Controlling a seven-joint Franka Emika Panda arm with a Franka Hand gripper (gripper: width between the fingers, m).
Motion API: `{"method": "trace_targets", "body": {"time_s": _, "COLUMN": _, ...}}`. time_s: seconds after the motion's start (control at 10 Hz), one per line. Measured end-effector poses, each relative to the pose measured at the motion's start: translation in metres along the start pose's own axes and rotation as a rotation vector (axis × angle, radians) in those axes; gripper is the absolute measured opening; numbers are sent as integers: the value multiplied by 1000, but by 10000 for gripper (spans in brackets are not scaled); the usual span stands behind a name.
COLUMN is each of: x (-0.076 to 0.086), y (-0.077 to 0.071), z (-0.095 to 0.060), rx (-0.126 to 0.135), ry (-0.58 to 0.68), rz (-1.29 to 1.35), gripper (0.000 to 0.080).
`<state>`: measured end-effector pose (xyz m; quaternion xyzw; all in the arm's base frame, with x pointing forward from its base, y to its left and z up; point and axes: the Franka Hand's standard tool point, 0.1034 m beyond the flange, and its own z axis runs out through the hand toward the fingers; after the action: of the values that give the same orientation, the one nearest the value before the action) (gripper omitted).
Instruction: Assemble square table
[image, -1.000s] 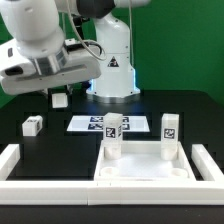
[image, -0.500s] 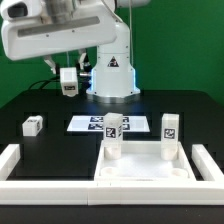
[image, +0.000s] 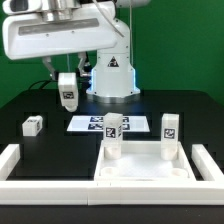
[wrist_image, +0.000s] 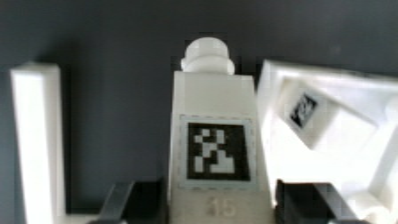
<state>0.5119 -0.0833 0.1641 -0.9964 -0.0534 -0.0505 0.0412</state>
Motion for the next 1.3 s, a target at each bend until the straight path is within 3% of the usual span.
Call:
{"method": "trace_targets", "body": {"time_s": 0.2, "x": 47, "y": -22, "z": -9, "rx": -44, "ry": 150, "rz": 41, "gripper": 290}}
{"method": "trace_targets", "body": {"time_s": 0.3, "x": 67, "y": -40, "z": -14, "rx": -43, "ry": 221, "rz": 83, "gripper": 290}}
{"method": "trace_targets", "body": {"time_s": 0.5, "x": 90, "y": -68, "z": -17, "rx": -65, "ry": 412, "rz": 128, "gripper": 290}}
{"method": "trace_targets", "body": {"time_s": 0.6, "x": 89, "y": -72, "z": -16, "rx": -70, "ry": 441, "rz": 131, "gripper": 290}}
{"method": "trace_targets", "body": {"time_s": 0.7, "x": 92, "y": -61, "z": -21, "rx": -123, "ry": 532, "rz": 108, "gripper": 290}}
{"method": "trace_targets", "body": {"time_s": 0.8, "x": 88, "y": -58, "z": -17, "rx": -145, "ry": 567, "rz": 109, "gripper": 290}}
{"method": "trace_targets", "body": {"time_s": 0.9, "x": 87, "y": -61, "z": -13, "rx": -132, "ry": 539, "rz": 107, "gripper": 290}}
{"method": "trace_targets", "body": {"time_s": 1.2, "x": 86, "y": -63, "z": -10, "rx": -131, "ry": 539, "rz": 109, "gripper": 290}}
{"method": "trace_targets", "body": {"time_s": 1.3, "x": 84, "y": -77, "z": 2, "rx": -124, "ry": 552, "rz": 121, "gripper": 290}}
